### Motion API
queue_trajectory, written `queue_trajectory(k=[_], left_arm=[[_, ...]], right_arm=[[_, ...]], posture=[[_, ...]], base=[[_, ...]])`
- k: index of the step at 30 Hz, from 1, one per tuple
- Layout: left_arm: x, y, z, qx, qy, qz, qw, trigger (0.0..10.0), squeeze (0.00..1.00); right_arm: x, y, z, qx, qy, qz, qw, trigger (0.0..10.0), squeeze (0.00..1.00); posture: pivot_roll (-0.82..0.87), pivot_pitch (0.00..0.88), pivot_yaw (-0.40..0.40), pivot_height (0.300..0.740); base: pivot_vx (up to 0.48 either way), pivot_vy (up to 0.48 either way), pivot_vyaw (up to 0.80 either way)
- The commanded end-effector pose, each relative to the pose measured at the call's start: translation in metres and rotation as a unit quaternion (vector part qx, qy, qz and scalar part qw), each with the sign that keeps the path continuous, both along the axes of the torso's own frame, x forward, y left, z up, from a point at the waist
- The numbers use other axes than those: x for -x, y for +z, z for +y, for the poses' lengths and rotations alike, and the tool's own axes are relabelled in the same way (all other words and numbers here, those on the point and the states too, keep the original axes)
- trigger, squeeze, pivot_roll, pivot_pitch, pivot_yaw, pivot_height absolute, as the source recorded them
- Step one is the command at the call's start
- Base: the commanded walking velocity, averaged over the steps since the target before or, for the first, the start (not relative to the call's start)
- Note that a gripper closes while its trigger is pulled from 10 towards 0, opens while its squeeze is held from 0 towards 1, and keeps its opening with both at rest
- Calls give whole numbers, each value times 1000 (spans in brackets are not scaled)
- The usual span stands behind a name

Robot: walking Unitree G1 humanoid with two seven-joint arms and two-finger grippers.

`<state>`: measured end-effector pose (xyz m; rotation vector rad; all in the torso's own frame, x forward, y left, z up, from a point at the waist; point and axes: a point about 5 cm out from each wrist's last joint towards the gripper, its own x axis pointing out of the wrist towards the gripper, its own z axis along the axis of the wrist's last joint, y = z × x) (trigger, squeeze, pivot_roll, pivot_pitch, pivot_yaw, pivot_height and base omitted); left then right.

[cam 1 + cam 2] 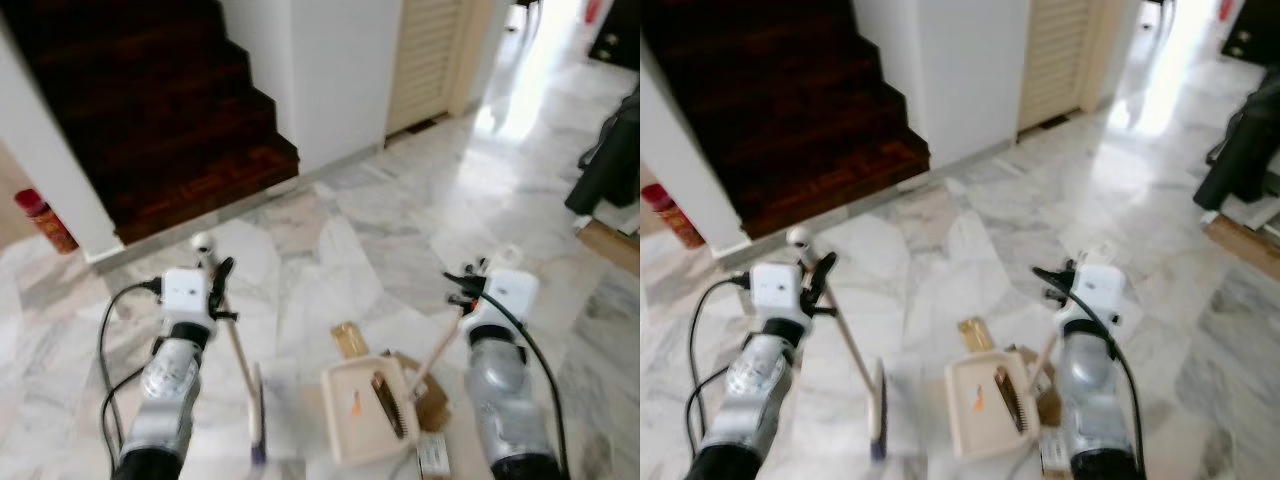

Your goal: Sweep floor

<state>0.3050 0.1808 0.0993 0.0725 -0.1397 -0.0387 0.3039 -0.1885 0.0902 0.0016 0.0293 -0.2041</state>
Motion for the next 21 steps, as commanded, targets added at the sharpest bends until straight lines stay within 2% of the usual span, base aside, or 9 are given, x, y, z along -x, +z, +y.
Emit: queue_trajectory(k=[1,5,11,21], left_arm=[[-3,9,-3,0,-4,-20,1000,10000,0],[-1,7,-2,0,-2,-16,1000,10000,0],[-2,6,-4,3,-5,-12,1000,10000,0],[-2,6,-7,3,-15,-11,1000,10000,0]], right_arm=[[-3,14,-3,-1,-2,-30,1000,10000,0],[-3,14,-3,-2,-2,-30,1000,10000,0],[-4,15,-3,-11,-1,-33,999,10000,0],[-4,12,-1,-16,0,-28,999,10000,0]], posture=[[34,0,20,740],[33,0,20,740],[30,0,22,740],[23,0,30,740]], base=[[0,0,800],[0,0,772],[0,0,0],[0,373,0]])
